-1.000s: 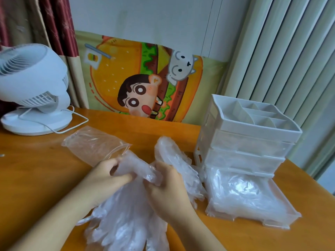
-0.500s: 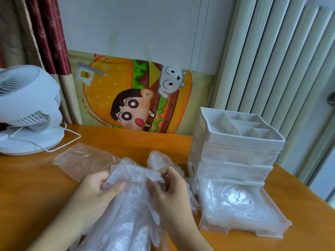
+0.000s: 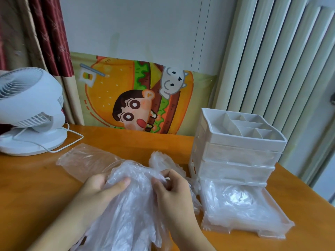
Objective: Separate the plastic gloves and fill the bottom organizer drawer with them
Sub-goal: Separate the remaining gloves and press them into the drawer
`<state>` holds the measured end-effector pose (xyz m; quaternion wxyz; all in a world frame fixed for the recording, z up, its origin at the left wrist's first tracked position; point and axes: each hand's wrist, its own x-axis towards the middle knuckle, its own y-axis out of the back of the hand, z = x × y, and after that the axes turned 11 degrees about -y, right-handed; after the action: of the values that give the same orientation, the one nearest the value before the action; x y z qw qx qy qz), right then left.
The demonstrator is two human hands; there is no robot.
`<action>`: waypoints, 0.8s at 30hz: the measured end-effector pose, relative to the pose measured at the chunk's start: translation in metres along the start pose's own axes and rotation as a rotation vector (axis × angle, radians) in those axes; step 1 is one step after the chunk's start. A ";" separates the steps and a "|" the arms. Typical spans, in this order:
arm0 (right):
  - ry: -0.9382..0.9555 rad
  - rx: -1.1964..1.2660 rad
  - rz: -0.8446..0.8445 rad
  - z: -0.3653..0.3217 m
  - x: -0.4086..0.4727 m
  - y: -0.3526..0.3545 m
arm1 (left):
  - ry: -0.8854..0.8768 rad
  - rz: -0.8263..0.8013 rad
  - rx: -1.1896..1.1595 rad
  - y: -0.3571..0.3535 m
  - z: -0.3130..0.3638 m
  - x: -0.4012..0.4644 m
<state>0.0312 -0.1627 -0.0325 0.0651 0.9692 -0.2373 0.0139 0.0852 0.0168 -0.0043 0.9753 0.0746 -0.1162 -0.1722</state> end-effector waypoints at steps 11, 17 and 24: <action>-0.005 0.093 0.079 -0.011 0.001 0.012 | -0.064 0.109 0.063 0.005 -0.005 0.002; 0.083 0.010 0.108 -0.012 0.003 0.017 | -0.070 0.003 0.055 0.004 -0.001 -0.002; 0.147 -0.027 -0.048 -0.018 0.001 0.022 | -0.115 0.015 0.030 0.002 0.002 -0.002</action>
<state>0.0222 -0.1802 -0.0122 0.0959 0.9699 -0.2089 0.0802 0.0835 0.0189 -0.0024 0.9671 0.0785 -0.1750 -0.1673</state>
